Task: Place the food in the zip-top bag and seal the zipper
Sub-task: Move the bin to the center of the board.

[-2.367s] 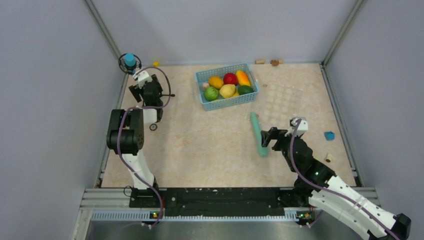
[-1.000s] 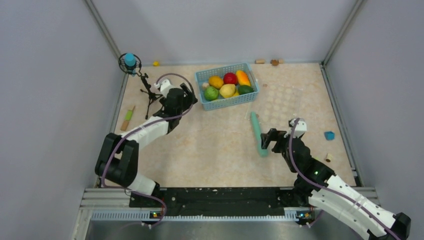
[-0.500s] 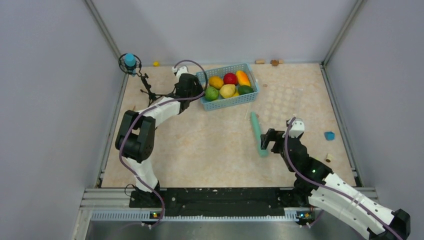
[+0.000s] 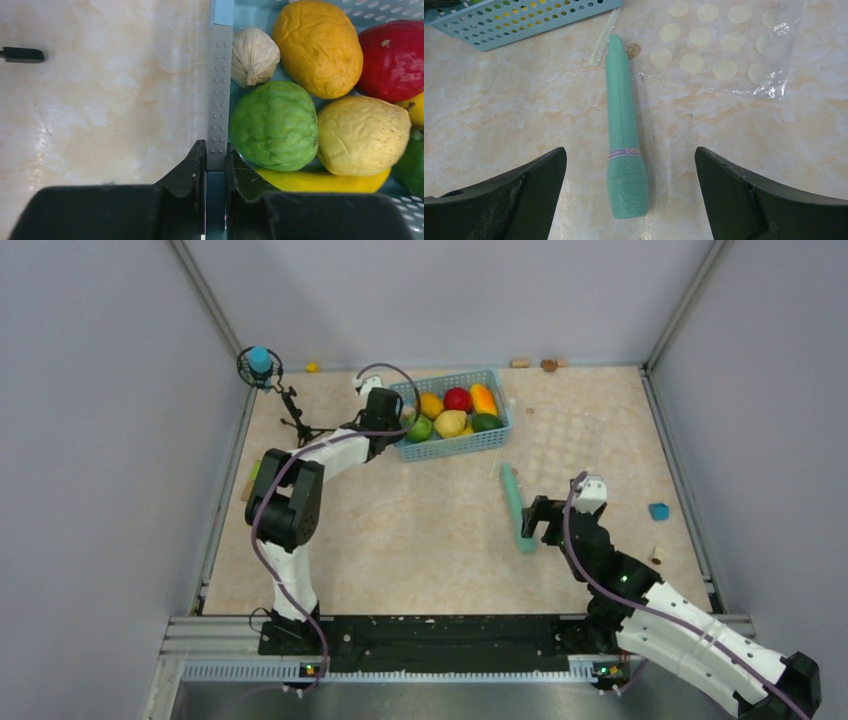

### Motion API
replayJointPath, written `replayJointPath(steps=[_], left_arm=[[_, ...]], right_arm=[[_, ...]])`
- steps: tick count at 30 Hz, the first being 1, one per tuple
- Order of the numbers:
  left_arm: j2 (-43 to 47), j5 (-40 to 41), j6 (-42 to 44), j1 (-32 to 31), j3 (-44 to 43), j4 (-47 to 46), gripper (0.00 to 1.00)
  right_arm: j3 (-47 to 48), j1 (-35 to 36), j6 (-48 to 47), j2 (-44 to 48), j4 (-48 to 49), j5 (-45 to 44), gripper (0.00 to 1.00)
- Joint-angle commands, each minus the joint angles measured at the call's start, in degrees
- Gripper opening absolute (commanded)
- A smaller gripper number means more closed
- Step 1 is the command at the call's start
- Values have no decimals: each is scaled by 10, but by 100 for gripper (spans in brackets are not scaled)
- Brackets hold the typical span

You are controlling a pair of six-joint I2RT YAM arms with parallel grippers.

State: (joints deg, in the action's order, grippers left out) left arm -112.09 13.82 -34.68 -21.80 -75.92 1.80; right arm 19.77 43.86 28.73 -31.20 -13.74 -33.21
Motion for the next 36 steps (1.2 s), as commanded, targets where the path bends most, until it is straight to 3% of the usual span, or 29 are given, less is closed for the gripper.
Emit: replayJointPath(steps=[1, 12, 16, 22, 26, 30, 36], left_arm=[[19, 64, -34, 2, -2, 70, 7], [228, 141, -113, -33, 237, 106, 2], [289, 132, -128, -59, 293, 135, 0], [372, 194, -170, -106, 340, 237, 0], [437, 172, -194, -126, 390, 274, 0], [486, 135, -174, -136, 455, 229, 0], [536, 115, -145, -139, 474, 229, 3]], right_arm=[[33, 3, 5, -10, 3, -15, 99], [36, 3, 15, -13, -5, -16, 99], [36, 3, 15, -14, -3, -16, 99], [37, 3, 15, -13, -5, -13, 99], [37, 3, 17, -13, -4, -12, 99], [31, 3, 19, -15, 3, -11, 99], [36, 3, 16, -22, 5, 3, 99]])
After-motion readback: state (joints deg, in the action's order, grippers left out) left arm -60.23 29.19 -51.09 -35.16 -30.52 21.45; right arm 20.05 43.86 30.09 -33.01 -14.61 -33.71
